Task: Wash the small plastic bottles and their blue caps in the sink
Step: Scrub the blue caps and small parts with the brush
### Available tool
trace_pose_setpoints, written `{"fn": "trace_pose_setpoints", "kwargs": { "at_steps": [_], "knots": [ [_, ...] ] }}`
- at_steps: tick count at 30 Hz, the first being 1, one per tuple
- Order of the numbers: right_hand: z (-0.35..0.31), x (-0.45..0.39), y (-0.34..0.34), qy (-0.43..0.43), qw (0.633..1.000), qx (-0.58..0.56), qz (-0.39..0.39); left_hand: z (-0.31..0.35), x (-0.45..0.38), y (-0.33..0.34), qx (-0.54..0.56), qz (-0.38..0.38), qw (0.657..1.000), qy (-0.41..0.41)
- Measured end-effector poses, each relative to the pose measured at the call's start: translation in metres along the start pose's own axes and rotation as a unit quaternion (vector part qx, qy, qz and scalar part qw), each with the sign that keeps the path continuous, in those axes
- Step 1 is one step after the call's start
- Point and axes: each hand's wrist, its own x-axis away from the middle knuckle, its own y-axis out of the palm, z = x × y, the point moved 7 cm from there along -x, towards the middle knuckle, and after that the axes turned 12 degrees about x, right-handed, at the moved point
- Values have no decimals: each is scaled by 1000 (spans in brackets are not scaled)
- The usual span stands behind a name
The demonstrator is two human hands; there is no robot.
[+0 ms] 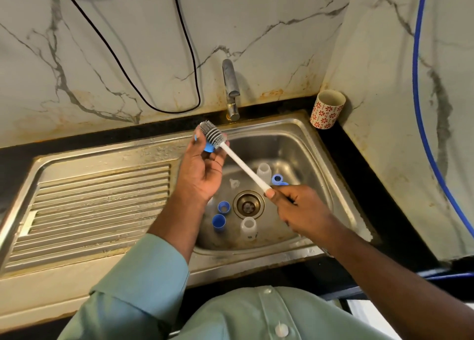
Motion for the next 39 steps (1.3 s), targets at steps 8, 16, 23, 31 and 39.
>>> {"fn": "trace_pose_setpoints", "kwargs": {
  "at_steps": [8, 16, 23, 31, 39],
  "knots": [
    [12, -2, -7, 16, 999, 21, 29, -10, 1, -5, -51, 8, 999, -17],
    [-1, 5, -22, -48, 966, 235, 100, -8, 1, -2, -102, 7, 995, 9],
    [-2, 4, -21, -80, 943, 296, 127, -11, 2, 0, -203, 16, 979, 25],
    [57, -1, -41, 39, 972, 219, 78, -38, -4, -15, -244, -44, 968, -46],
    [102, -1, -65, 108, 985, 97, 94, -153, -45, -93, -714, -107, 681, -125]
  ]
}}
